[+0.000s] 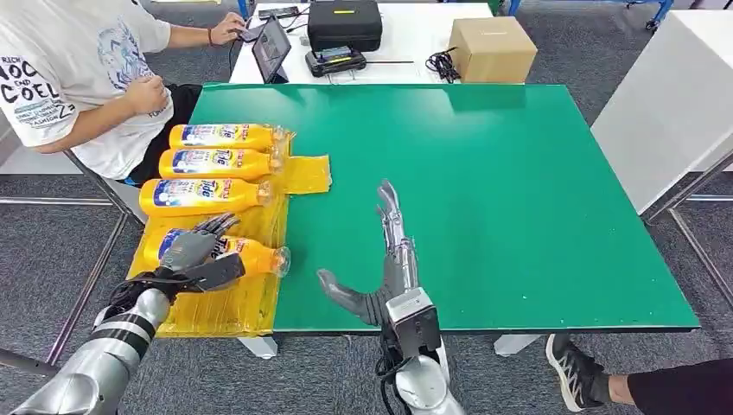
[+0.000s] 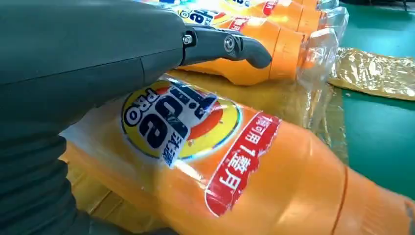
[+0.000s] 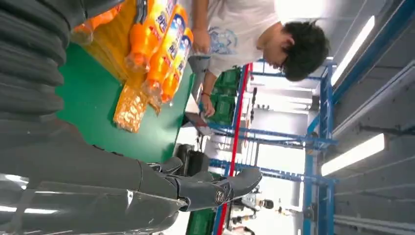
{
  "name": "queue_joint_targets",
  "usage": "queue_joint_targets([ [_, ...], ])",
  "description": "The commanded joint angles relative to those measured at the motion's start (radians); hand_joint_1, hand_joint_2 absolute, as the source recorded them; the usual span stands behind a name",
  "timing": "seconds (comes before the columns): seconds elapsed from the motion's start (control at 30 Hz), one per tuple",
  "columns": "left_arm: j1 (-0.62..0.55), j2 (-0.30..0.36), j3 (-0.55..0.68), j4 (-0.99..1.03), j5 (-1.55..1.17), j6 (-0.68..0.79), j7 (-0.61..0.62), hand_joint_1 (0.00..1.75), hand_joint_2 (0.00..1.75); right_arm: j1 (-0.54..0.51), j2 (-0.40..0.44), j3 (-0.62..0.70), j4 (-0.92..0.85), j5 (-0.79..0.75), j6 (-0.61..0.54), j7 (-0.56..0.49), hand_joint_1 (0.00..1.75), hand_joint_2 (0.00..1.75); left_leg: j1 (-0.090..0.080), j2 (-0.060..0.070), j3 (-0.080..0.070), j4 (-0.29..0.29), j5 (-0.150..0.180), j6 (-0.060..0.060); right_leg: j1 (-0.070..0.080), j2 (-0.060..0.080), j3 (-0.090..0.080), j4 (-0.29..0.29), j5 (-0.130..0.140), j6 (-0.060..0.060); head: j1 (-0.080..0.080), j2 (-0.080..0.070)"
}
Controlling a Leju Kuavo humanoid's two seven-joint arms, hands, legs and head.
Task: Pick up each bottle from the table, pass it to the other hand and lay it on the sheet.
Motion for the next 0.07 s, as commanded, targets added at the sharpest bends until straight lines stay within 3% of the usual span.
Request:
queue_joint_targets([
  [0.03,0.126,0.074,-0.011,0.070,0.149,-0.214,-0.073,0.00,0.00,-0.059,-0.003,0.018,0.138,-0.025,0.021,-0.002,0.00,1.75,-0.001,0.007,0.006,-0.003,-0.001,-0.001,0.000,0.006,0.004,-0.002,0.001,-0.001,0.000,0.000],
  [0.07,0.141,0.084,-0.008,0.063,0.181,-0.249,-0.091,0.00,0.00,-0.063,-0.002,0.021,0.149,-0.028,0.023,-0.004,0.00,1.75,-0.001,0.010,0.007,-0.004,-0.001,-0.001,-0.001,0.009,0.004,-0.003,0.002,-0.002,0.000,0.000],
])
